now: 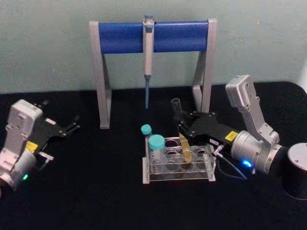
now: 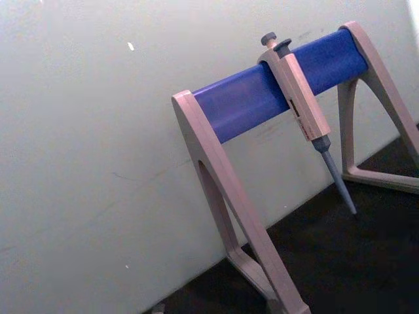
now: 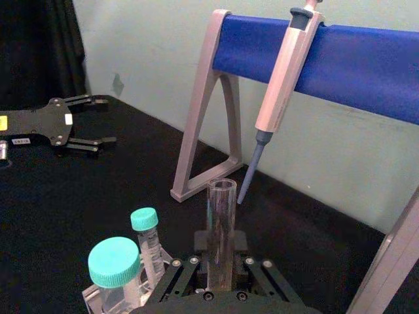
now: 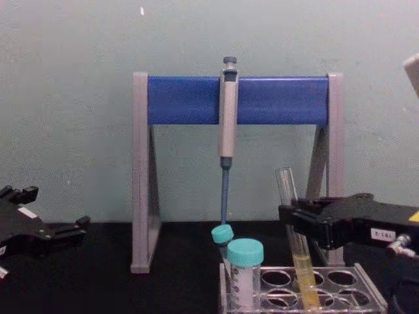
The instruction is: Pick up the test tube from the test tube rack, shake it, then place it back into the test tube rack.
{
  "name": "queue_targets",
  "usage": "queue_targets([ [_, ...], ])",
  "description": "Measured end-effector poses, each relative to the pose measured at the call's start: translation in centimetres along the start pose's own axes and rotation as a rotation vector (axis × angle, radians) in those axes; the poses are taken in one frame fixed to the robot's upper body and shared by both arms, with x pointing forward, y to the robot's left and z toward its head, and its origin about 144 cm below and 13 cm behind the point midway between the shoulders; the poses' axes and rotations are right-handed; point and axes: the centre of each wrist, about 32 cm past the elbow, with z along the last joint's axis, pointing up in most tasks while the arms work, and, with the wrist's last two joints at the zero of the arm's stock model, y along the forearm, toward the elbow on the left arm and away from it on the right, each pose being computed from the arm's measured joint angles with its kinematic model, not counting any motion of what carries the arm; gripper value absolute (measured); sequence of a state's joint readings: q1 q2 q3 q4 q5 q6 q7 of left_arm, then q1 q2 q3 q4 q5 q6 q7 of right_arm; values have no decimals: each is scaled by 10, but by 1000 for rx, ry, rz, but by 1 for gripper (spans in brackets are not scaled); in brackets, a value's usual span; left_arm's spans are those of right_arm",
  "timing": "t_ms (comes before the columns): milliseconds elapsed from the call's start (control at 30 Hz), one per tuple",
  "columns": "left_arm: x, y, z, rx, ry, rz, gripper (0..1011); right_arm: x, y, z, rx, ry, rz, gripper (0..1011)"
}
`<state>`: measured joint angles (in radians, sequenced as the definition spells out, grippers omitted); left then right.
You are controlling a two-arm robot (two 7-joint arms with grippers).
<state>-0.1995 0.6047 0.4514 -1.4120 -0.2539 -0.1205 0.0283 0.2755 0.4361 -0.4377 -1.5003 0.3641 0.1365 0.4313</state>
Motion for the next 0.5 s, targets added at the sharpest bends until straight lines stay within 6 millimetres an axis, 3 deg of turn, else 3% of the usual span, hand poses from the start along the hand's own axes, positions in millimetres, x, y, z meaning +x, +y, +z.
queue_targets([
  [500, 0, 0, 0, 0, 0, 0, 1001, 1, -3, 0, 29, 0, 2, 216],
])
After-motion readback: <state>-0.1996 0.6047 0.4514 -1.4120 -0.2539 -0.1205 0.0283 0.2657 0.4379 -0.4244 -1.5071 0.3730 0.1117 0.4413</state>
